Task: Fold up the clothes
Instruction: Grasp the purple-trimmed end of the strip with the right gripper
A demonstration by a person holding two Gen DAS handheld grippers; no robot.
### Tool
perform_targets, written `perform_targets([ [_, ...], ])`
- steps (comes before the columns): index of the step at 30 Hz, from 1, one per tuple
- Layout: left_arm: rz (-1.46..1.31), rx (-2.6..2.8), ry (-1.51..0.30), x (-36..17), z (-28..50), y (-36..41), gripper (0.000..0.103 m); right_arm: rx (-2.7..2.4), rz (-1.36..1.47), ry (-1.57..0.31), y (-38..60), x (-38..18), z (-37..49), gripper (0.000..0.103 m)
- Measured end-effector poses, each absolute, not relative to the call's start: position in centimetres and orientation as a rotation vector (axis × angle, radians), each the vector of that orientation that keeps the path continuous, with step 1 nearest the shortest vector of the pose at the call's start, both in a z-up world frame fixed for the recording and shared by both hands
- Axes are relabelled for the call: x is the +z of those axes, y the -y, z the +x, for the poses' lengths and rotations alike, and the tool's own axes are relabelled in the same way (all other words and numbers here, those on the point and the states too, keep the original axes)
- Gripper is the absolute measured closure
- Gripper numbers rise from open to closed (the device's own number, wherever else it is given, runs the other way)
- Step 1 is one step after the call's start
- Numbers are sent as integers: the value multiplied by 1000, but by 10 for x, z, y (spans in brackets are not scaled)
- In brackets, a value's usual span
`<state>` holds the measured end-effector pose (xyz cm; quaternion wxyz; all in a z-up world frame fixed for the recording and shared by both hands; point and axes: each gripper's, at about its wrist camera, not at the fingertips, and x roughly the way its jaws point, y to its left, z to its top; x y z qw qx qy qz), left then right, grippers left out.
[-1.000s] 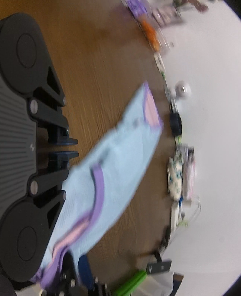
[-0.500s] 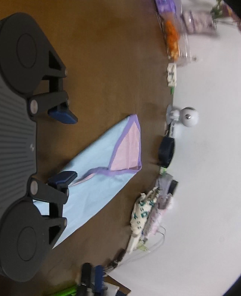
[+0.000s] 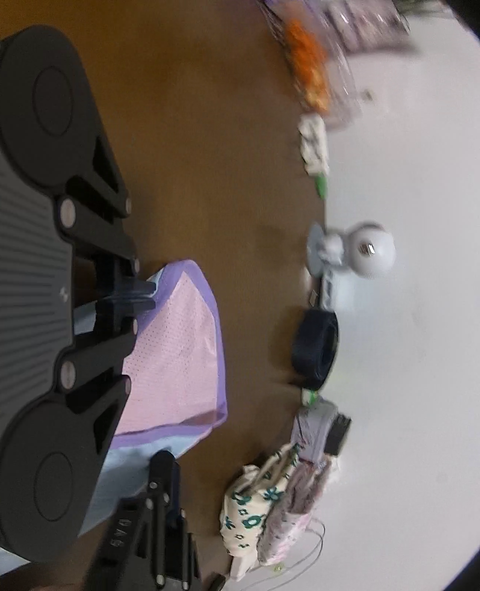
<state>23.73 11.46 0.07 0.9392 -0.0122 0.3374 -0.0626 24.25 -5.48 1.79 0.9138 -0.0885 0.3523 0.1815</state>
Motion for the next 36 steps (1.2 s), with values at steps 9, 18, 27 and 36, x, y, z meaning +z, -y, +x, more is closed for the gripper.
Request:
perform_targets([
  [9,-161,-102,-659,14,287,-107,92,120,-125,-716,87,18,287,99],
  [18,-2,-308,-576,73,112,-113,53,390,-176,-544,140,104,129,39],
  [27,56,-477,-582,45,-66,-121,51,812,-337,-403,202,89,-65,25],
  [36,134,-650,-598,19,-99,-79,48,947,-441,-500,164,23,-83,42],
])
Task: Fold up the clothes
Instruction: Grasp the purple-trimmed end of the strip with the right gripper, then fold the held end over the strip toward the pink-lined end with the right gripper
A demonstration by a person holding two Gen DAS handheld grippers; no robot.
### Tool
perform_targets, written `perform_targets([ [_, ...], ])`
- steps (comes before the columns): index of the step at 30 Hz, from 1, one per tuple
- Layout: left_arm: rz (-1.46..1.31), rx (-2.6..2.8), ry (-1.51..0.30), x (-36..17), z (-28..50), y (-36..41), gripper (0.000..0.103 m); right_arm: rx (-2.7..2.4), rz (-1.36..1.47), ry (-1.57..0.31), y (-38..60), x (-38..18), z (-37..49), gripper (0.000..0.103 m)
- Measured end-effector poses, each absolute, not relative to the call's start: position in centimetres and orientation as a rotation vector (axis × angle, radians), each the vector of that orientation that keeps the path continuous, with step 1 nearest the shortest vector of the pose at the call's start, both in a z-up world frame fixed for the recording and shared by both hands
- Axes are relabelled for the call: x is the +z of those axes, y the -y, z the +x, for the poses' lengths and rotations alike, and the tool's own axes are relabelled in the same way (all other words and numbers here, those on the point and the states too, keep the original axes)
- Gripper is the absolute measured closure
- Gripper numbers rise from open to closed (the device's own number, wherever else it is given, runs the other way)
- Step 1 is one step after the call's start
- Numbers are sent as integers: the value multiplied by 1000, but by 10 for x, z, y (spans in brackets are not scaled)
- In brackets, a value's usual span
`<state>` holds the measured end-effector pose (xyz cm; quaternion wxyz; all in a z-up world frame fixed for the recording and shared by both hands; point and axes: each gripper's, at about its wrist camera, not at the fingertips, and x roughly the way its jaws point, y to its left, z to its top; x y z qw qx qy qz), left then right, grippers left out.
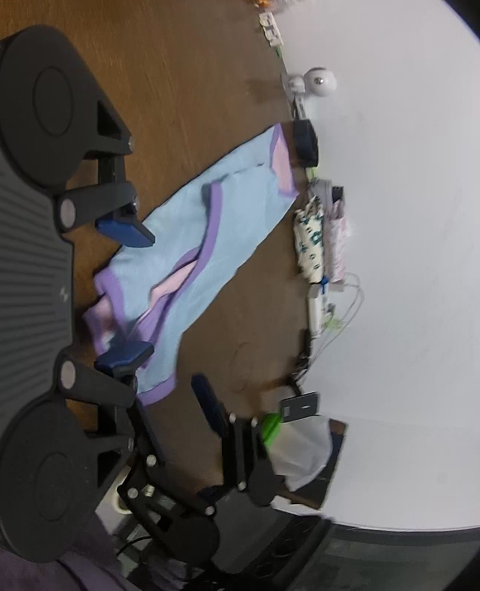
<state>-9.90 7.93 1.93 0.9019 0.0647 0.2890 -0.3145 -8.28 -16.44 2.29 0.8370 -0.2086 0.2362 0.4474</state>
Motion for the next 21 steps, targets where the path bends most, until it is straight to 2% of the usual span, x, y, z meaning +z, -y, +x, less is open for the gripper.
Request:
perform_targets([
  [2,106,-641,-621,13,-94,-79,50,968,-429,-504,159,19,-83,44],
  [3,92,-636,-633,10,-91,-78,59,976,-424,-510,156,18,-82,47],
  [4,78,-631,-645,6,-89,-78,67,978,-423,-524,153,16,-80,59],
  [5,75,-621,-655,4,-86,-77,84,975,-425,-541,149,13,-80,67],
  [6,75,-613,-660,3,-84,-78,90,975,-422,-553,147,10,-79,70],
  [9,50,-619,-666,1,-84,-85,95,984,-371,-565,150,4,-75,80],
  [10,36,-626,-667,0,-85,-87,96,982,-368,-564,151,4,-76,88],
  [16,4,-676,-697,3,-111,-96,99,1031,-412,-553,158,12,-104,95],
  [21,-54,-660,-604,26,-115,-108,99,1088,-368,-494,171,34,-111,96],
])
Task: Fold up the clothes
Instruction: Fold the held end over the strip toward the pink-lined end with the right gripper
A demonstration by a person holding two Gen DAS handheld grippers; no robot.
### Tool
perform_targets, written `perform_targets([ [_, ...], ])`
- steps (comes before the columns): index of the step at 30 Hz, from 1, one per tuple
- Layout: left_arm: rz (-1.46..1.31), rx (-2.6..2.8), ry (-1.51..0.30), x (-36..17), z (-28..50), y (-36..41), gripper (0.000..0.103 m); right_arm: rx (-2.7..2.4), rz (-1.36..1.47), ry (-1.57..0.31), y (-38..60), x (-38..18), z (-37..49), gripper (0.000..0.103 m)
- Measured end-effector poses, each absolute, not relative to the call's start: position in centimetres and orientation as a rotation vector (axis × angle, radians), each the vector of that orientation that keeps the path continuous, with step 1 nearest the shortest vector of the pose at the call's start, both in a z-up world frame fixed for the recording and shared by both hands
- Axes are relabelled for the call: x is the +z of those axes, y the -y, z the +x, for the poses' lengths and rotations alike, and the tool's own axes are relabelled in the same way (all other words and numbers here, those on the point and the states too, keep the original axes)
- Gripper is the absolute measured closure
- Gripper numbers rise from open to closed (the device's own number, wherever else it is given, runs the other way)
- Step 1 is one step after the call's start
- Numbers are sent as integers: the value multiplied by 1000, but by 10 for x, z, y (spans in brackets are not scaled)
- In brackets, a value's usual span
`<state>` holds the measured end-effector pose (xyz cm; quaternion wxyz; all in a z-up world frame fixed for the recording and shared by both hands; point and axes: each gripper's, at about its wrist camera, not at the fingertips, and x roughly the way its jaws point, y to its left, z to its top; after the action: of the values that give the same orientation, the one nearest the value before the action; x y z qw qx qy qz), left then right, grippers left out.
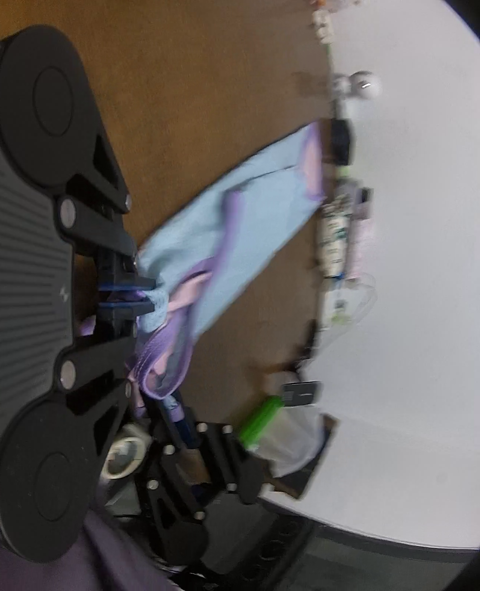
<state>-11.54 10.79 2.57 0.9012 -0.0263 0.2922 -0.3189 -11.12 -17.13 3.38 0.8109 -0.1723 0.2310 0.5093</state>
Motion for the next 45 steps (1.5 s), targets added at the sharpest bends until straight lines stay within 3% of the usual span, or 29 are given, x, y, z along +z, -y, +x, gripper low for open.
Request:
perform_targets([
  [6,-67,-638,-534,59,-30,-111,100,1039,-280,-455,176,62,-39,96],
  [13,-171,-546,-620,59,98,-105,95,883,-146,-573,159,66,90,94],
  [15,-195,-512,-665,49,119,-108,62,728,-66,-618,156,59,124,77],
  [16,-217,-471,-685,44,125,-112,58,657,-37,-641,156,56,135,68],
  [18,-241,-468,-688,40,118,-123,55,619,-4,-624,161,55,135,64],
  [19,-241,-467,-692,39,108,-128,53,619,3,-606,166,59,124,57],
  [22,-261,-449,-704,32,67,-138,41,645,27,-598,179,61,88,53],
  [27,-293,-447,-742,17,24,-127,44,724,66,-691,182,36,36,54],
  [28,-294,-443,-748,15,19,-122,47,735,64,-698,177,30,32,60],
  [31,-290,-433,-733,12,16,-108,75,756,76,-720,169,21,26,86],
  [32,-295,-416,-733,9,14,-106,90,749,84,-740,167,18,28,90],
  [36,-301,-353,-721,4,5,-103,93,701,109,-772,166,16,23,92],
  [37,-291,-355,-715,5,2,-102,93,702,122,-758,169,18,18,88],
  [39,-287,-366,-701,6,-3,-99,73,735,161,-715,176,22,8,69],
  [40,-296,-365,-699,6,-3,-98,73,746,168,-717,175,20,7,62],
  [42,-284,-359,-694,6,-2,-95,82,722,172,-753,171,14,11,73],
  [43,-285,-354,-693,5,-3,-95,87,701,197,-779,170,11,16,93],
  [45,-291,-343,-694,3,-6,-96,90,665,239,-827,170,4,24,95],
])
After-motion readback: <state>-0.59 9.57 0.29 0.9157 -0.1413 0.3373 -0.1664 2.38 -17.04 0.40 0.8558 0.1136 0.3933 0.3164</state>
